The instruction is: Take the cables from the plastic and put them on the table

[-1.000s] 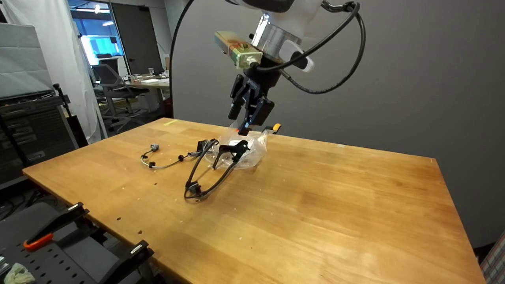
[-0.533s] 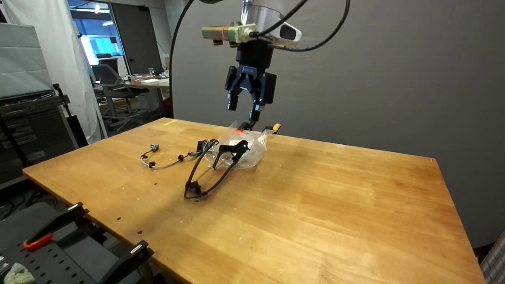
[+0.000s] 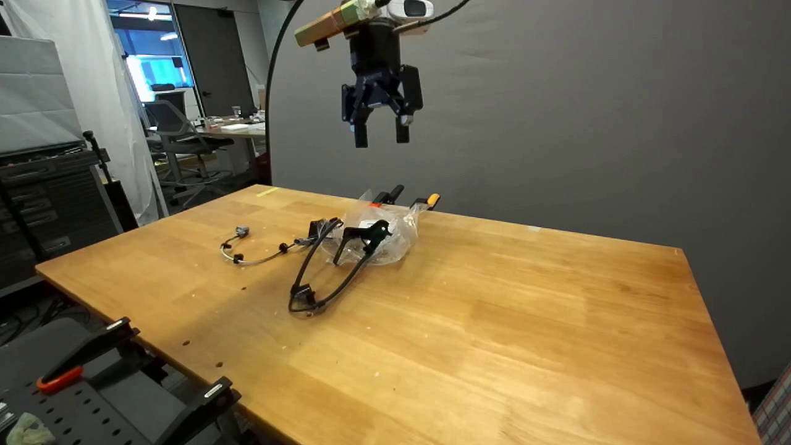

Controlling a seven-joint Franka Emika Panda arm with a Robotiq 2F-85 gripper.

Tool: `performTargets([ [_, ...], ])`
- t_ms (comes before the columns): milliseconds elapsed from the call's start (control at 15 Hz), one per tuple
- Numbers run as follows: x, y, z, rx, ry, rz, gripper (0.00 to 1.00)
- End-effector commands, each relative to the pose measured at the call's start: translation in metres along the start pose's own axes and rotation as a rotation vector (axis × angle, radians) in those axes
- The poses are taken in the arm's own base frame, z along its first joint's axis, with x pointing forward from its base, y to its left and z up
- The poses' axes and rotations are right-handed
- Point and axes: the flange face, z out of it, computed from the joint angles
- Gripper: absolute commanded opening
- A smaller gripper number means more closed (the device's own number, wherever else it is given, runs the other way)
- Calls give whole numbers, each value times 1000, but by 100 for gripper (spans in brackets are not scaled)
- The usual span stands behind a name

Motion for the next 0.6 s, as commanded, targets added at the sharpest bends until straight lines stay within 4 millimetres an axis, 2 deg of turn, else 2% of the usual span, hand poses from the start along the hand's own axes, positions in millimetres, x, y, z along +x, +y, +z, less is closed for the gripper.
performTargets([
  [0, 5, -3, -33, -153, 81, 0, 100],
  [200, 8, -7, -50, -203, 110, -5, 100],
  [267, 9, -6, -33, -171, 86, -16, 100],
  [533, 11, -8, -40, -178, 101, -16, 100],
])
